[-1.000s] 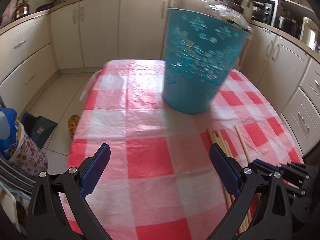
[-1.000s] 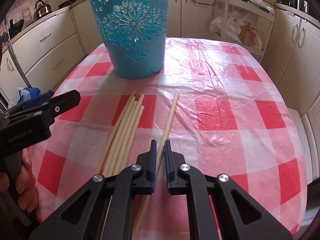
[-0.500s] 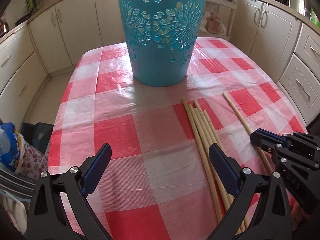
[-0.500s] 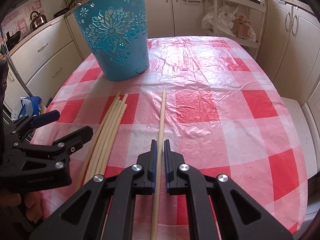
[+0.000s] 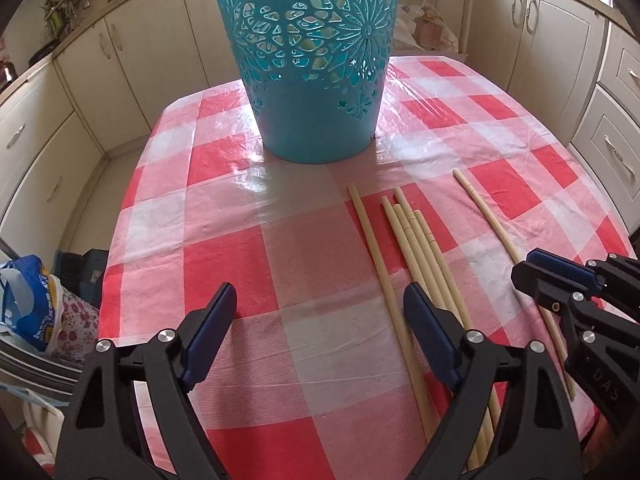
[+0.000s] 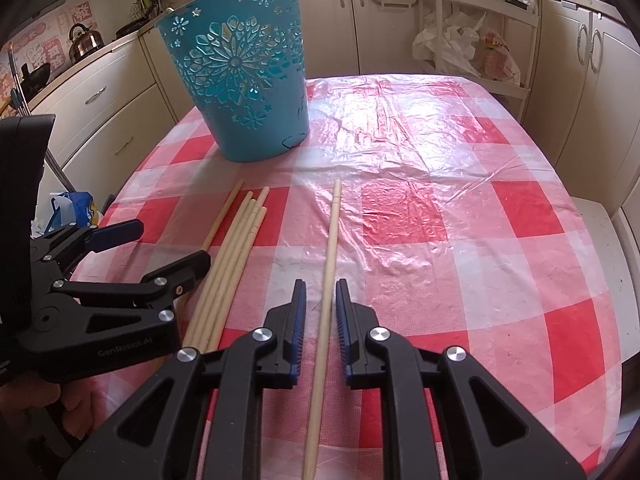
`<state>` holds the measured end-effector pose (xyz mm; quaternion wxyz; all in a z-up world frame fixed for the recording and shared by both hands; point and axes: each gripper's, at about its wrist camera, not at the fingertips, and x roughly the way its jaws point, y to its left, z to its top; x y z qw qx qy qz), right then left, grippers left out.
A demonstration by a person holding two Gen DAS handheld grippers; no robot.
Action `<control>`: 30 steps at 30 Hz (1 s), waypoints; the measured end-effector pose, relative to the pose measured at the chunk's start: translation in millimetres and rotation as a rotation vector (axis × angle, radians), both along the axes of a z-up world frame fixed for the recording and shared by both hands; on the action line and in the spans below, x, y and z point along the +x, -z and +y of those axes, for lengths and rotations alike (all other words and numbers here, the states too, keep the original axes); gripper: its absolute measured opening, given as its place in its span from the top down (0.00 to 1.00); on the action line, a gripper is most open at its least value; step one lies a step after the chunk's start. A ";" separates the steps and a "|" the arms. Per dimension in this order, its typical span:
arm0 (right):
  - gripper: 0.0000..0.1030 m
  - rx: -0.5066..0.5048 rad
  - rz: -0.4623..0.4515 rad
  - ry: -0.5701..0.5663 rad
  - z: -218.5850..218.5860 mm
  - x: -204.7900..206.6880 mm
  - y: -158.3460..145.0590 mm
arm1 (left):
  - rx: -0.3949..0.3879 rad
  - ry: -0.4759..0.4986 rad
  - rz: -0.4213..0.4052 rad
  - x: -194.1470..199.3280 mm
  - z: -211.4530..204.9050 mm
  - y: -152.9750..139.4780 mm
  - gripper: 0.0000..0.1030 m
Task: Organize utensils
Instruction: 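Grasp a wooden stick with the right gripper while the left gripper grasps another, then lift the stick over the teal bin with the left gripper and open it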
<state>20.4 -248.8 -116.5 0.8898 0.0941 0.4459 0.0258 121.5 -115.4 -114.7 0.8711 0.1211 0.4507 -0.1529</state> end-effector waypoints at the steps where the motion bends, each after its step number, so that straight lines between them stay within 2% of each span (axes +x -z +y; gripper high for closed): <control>1: 0.85 0.005 0.001 0.001 -0.4 2.5 0.1 | 0.004 0.003 -0.003 2.5 -1.2 -0.3 0.22; 3: 0.85 0.001 0.006 0.001 -0.5 11.3 0.1 | 0.000 0.015 0.002 9.2 -4.4 -0.8 0.27; 5: 0.85 0.002 0.010 -0.001 -0.4 18.7 0.5 | -0.029 0.042 0.019 15.0 -6.9 -1.9 0.49; 6: 0.87 -0.007 0.013 -0.007 0.9 21.3 0.1 | -0.041 0.054 0.024 16.7 -8.3 -2.0 0.56; 7: 0.93 -0.034 0.015 -0.013 3.6 22.4 -0.2 | -0.043 0.076 0.023 17.6 -10.4 -3.4 0.75; 8: 0.94 -0.055 0.019 -0.019 5.5 22.3 -0.5 | -0.048 0.095 0.032 18.0 -12.3 -4.0 0.89; 9: 0.94 -0.050 0.024 -0.027 5.9 21.7 -0.5 | -0.053 0.110 0.044 18.5 -14.5 -4.0 0.92; 13: 0.94 -0.033 0.031 -0.035 0.2 15.9 -0.7 | -0.083 0.136 0.087 17.0 -6.1 -5.3 0.93; 15: 0.94 -0.036 0.036 -0.043 -0.4 17.2 -0.4 | -0.071 0.147 0.102 19.1 -6.5 -5.4 0.92; 17: 0.94 -0.085 0.032 -0.060 6.0 17.9 -0.6 | -0.018 0.168 0.106 21.0 -14.7 -6.1 0.90; 19: 0.94 -0.114 0.032 -0.066 10.0 18.1 -0.4 | 0.044 0.194 0.093 20.7 -24.5 -6.3 0.92; 21: 0.94 -0.084 0.033 -0.059 6.3 18.5 -0.1 | 0.052 0.213 0.095 21.4 -27.8 -7.6 0.96; 23: 0.94 0.009 0.038 -0.036 -6.4 18.7 0.8 | 0.003 0.201 0.086 18.6 -18.8 -15.1 0.96; 25: 0.94 0.075 0.040 -0.016 -16.7 17.6 2.0 | -0.054 0.182 0.044 10.5 -2.0 -30.7 0.96; 27: 0.94 0.120 0.039 -0.001 -23.3 16.1 3.1 | -0.167 0.163 0.003 -0.6 24.4 -54.3 0.96; 30: 0.94 0.162 0.037 0.016 -26.9 15.8 4.2 | -0.310 0.142 -0.117 -10.3 60.4 -103.9 0.96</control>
